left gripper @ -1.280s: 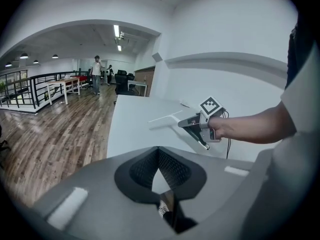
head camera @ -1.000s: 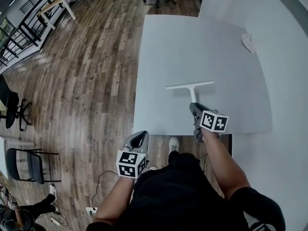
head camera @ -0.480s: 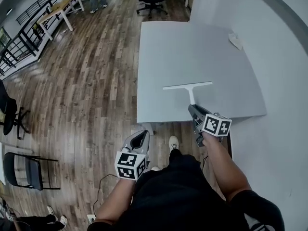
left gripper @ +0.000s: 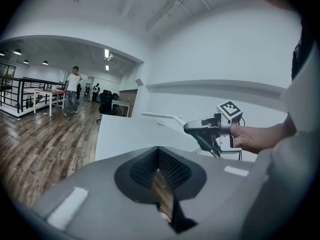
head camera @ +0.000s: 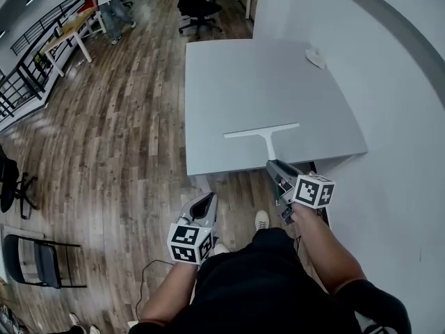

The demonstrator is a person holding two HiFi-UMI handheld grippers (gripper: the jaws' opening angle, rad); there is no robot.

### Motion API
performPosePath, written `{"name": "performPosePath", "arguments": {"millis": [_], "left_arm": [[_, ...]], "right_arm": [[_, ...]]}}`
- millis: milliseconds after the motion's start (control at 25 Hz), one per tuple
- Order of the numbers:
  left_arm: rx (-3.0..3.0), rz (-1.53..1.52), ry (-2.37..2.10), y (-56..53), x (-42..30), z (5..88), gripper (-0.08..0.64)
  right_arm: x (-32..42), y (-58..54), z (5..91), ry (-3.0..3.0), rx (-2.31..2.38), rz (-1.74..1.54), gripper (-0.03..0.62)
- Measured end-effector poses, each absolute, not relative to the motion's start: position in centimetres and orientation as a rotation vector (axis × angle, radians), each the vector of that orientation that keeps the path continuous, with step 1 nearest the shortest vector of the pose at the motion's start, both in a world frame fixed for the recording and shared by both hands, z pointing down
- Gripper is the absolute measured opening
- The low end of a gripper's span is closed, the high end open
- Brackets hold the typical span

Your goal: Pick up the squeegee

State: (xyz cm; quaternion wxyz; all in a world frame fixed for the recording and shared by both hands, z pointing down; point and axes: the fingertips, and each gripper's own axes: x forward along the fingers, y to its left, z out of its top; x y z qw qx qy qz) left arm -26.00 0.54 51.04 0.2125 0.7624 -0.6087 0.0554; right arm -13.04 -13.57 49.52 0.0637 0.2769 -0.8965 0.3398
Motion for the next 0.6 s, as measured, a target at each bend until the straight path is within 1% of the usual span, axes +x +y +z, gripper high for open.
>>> {"name": "performPosePath", "arguments": {"millis": [320,440,600], "left_arm": [[2.108,0.086,-1.735,-0.7,-21.9,48.9,0.006],[2.083,0.035,-1.756,-2.1,-19.7,48.1,0.006],[2.086,0.034,-1.750,-3.9,-14.8,47.7,0.006]], "right_arm": [[-7.4,-12.1,46.6,-2.786,0.782,0.996,0.106],[-4.0,-12.2,45.3,-2.814,0.738,1.002,0.106],[1.7,-12.0,43.7,-2.827,0.722,1.007,0.106]]}}
